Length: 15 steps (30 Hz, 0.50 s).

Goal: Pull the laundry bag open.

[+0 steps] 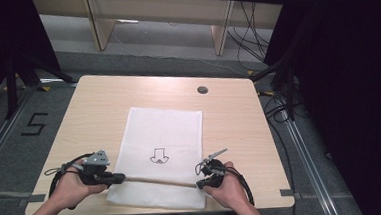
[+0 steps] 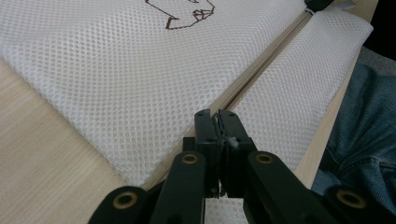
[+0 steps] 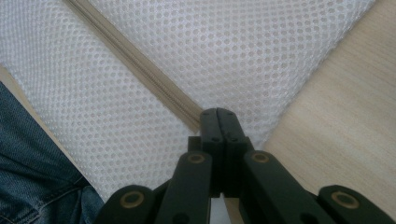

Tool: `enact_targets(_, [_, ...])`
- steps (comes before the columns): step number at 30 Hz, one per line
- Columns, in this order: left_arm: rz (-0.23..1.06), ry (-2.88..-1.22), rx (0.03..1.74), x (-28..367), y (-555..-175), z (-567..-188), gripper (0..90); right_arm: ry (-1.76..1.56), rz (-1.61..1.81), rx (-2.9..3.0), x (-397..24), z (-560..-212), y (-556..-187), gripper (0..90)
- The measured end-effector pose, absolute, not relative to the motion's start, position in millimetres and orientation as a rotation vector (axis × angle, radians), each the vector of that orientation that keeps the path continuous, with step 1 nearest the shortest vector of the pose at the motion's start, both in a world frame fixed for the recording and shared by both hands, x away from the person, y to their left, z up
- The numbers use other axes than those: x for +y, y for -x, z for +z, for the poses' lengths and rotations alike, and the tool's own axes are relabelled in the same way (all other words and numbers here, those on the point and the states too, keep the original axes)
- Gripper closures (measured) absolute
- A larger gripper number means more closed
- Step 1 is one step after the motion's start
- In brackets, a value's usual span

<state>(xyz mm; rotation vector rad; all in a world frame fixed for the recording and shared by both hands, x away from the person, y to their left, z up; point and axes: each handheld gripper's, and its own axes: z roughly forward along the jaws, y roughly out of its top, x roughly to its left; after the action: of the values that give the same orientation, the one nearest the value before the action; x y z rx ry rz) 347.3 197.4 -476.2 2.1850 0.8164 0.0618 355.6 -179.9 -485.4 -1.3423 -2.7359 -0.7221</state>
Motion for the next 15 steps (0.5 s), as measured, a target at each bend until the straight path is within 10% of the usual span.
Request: enact_targets(15, [0.064, -2.176, 0.833, 202.7, -347.0, -477.3, 87.4, 1.351, -0.718, -2.731, -179.5, -485.2, -355.1, 90.0])
